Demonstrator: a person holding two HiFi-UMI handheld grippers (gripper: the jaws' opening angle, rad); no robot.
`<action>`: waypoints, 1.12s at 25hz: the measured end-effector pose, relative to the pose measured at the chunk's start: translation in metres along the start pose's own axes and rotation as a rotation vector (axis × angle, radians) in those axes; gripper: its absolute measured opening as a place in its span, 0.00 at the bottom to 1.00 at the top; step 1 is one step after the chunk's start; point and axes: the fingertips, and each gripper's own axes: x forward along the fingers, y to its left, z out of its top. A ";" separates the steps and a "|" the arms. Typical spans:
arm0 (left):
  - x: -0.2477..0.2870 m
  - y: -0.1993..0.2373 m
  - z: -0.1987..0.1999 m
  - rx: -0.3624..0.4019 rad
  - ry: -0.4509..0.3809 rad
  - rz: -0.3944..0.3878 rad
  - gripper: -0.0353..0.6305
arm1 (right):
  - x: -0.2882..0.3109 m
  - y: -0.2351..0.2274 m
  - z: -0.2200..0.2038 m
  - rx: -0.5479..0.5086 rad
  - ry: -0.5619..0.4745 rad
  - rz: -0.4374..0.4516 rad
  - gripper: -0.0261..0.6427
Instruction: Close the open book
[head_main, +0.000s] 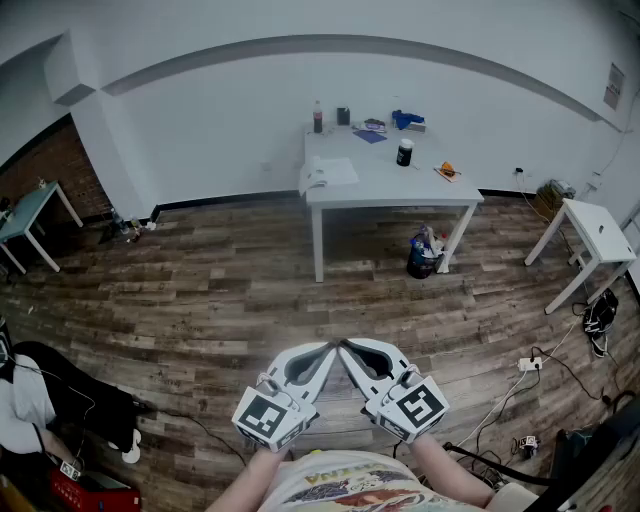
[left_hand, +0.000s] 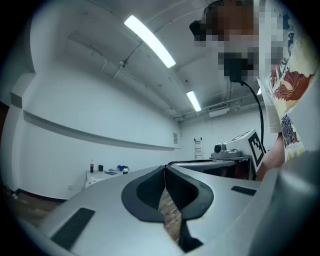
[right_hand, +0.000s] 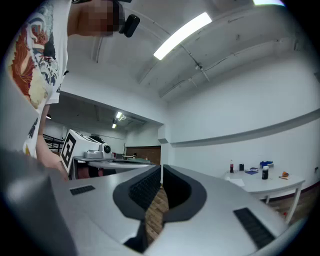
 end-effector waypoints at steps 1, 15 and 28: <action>0.000 0.001 0.001 0.000 -0.001 0.001 0.07 | 0.001 0.000 0.001 0.000 -0.001 -0.001 0.08; -0.003 0.007 -0.005 -0.027 -0.003 0.009 0.07 | 0.004 0.002 -0.004 0.022 0.001 -0.010 0.08; -0.026 0.029 -0.010 -0.044 0.004 0.017 0.07 | 0.032 0.020 -0.009 -0.005 0.017 0.003 0.08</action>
